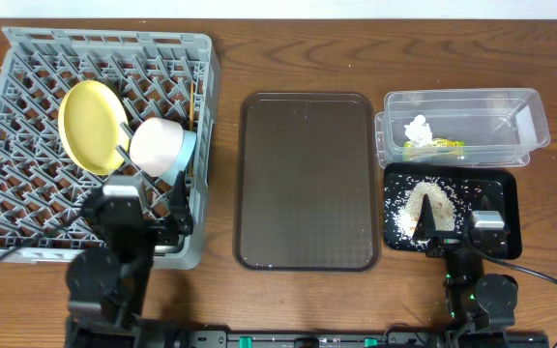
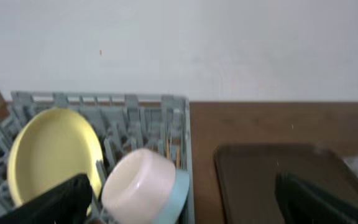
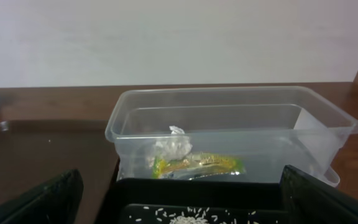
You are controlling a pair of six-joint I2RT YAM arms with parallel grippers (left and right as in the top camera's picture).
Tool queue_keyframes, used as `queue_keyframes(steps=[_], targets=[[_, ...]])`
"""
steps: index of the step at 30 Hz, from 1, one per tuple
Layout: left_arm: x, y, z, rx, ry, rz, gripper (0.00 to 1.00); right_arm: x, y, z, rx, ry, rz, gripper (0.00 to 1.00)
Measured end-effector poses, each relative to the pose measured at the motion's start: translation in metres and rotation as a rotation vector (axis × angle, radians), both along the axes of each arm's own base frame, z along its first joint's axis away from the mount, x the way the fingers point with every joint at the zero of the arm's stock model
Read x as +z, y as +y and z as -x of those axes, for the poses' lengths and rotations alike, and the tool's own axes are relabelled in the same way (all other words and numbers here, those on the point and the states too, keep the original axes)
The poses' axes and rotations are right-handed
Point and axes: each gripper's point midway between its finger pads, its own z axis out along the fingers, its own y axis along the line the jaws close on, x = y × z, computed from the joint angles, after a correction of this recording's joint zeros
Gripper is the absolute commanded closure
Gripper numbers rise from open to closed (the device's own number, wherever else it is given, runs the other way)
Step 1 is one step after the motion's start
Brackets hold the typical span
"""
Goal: Sort waste into correct bins and load items into the dishwasher
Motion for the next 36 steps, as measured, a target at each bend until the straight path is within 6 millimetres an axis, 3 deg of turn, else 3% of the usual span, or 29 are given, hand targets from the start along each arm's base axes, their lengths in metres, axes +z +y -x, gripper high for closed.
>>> queue_keyframes(steps=[9,24,36], targets=[[-0.065,0.002,0.008,0.004,-0.073,0.007,0.05,0.000,0.000,0.000,0.000,0.000,0.000,0.01],[-0.126,0.001,-0.003,0.006,-0.056,0.022,0.02,0.000,0.000,0.000,0.000,0.000,0.000,0.01],[-0.127,0.006,-0.003,0.029,-0.053,0.025,0.02,0.000,0.000,0.000,0.000,0.000,0.000,0.01]])
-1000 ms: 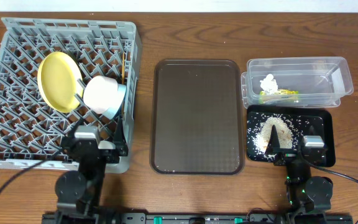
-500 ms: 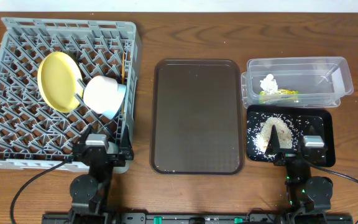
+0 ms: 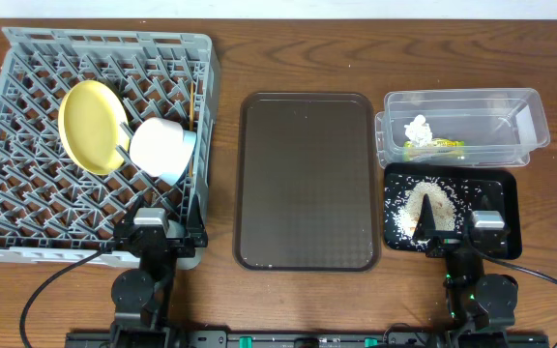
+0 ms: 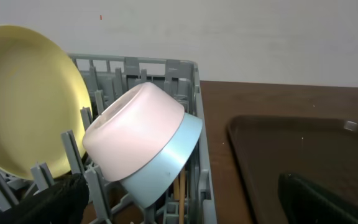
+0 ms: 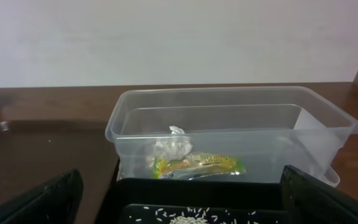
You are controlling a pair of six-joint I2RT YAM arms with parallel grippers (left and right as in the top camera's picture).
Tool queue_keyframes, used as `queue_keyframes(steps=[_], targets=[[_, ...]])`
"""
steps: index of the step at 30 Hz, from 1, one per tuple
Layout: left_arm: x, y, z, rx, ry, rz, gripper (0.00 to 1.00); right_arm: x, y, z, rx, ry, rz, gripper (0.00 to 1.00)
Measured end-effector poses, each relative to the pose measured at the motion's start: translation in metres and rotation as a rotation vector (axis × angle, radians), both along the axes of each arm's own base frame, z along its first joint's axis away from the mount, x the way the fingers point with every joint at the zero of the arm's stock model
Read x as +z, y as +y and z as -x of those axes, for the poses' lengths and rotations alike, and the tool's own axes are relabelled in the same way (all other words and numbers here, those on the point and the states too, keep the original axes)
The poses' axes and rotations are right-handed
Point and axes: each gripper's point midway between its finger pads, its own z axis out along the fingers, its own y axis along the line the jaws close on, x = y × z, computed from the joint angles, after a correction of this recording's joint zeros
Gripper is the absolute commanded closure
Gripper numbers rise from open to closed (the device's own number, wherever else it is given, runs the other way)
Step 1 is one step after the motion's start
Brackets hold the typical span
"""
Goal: Sort waste into correct bins and load items into the dishwasher
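Observation:
The grey dish rack (image 3: pixel 27 208) holds a yellow plate (image 3: pixel 92 126), a pink bowl nested in a light blue bowl (image 3: pixel 162 147) and wooden chopsticks (image 3: pixel 192 106). My left gripper (image 3: pixel 153 235) sits low at the rack's front right corner, open and empty; in its wrist view the bowls (image 4: pixel 138 140) and plate (image 4: pixel 27 93) loom close. The clear bin (image 3: pixel 464 126) contains crumpled white paper (image 5: pixel 169 146) and a green-yellow wrapper (image 5: pixel 201 165). The black bin (image 3: pixel 501 193) holds spilled rice (image 3: pixel 428 205). My right gripper (image 3: pixel 457 232) rests open over the black bin's front edge.
A bare dark brown tray (image 3: pixel 306 179) lies between rack and bins. Wooden tabletop (image 3: pixel 298 58) runs behind everything. The arms' bases stand at the front edge of the table.
My left arm has drawn back and lowered toward its base at the front of the rack; its camera now sits closer to the bowls. The right arm has not moved.

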Motion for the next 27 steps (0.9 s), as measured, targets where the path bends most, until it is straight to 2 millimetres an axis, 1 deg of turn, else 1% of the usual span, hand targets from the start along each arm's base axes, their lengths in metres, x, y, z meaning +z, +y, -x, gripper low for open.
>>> queue_keyframes(steps=[27], targets=[[-0.0001,0.0000,0.0000,0.001,0.001,0.011,0.02,0.0000,0.0000,0.0000,0.000,0.000,0.000,0.01]])
